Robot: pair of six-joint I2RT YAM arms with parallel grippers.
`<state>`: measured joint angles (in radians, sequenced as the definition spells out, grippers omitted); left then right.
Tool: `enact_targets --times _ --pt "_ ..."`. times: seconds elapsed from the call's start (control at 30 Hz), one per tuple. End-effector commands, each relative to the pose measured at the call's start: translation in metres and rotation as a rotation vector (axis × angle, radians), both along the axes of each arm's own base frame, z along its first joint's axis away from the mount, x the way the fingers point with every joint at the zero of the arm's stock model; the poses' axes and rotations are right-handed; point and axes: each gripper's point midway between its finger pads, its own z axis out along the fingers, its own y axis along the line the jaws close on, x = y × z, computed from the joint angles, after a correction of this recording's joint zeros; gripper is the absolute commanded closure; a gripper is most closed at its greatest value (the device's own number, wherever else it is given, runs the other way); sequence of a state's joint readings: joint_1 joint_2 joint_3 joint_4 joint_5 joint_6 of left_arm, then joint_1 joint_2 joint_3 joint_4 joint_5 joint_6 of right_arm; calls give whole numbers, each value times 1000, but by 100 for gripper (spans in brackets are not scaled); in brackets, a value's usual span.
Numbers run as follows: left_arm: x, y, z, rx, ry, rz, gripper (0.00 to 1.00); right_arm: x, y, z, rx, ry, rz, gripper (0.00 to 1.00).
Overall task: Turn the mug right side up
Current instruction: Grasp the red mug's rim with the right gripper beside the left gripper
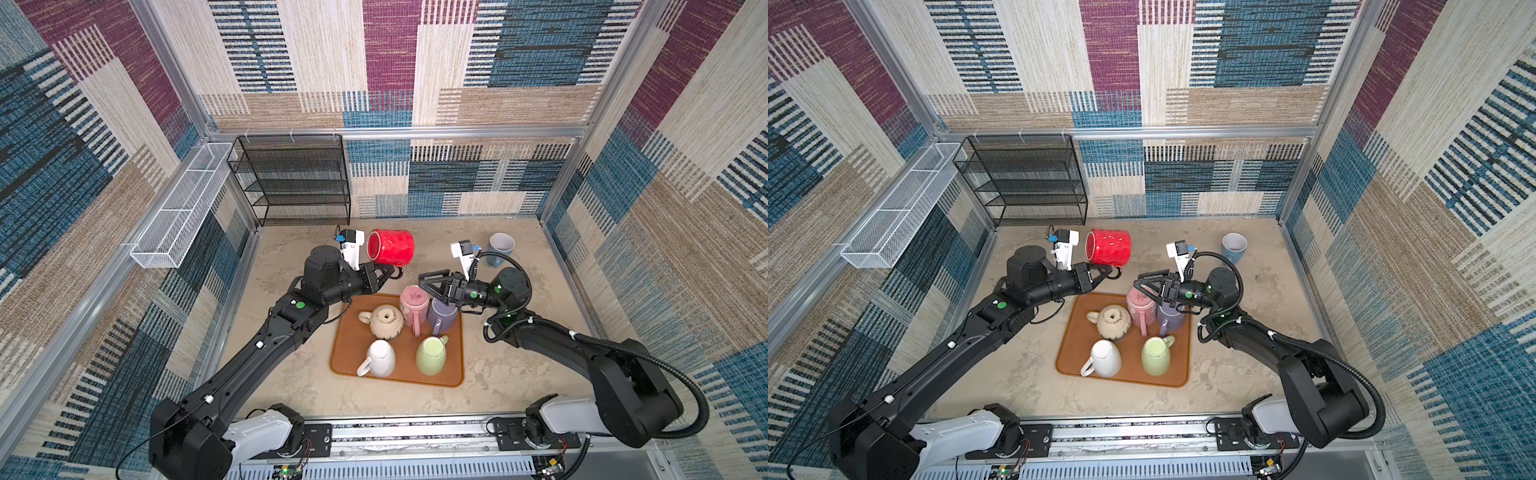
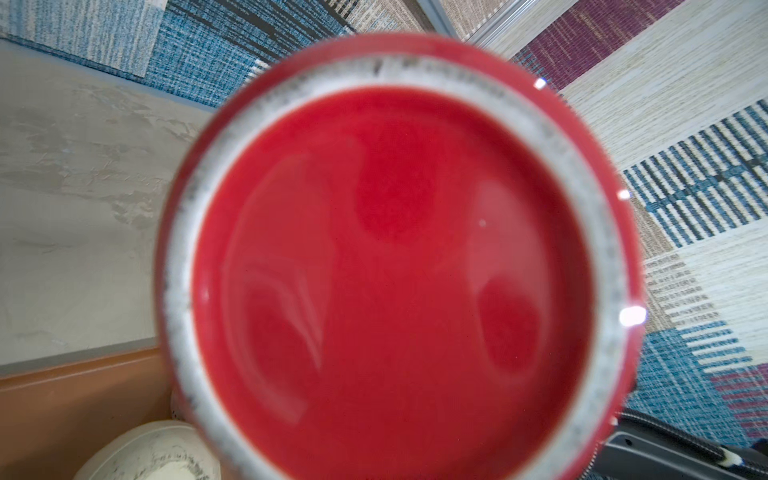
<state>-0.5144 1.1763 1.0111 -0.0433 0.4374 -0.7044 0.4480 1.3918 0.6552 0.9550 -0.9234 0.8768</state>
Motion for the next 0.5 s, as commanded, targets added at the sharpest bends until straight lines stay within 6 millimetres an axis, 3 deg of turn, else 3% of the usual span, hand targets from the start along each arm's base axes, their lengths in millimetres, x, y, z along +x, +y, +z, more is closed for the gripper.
enact_targets --times 0.0,0.13,0.47 --pt "-1 -8 39 -93 -127 -47 100 -5 7 15 48 -35 51 38" --pt "-3 -12 45 -120 -133 -74 100 -2 14 18 71 -29 69 49" --pt "-3 -15 45 -142 -128 -95 100 8 24 28 91 -39 71 53"
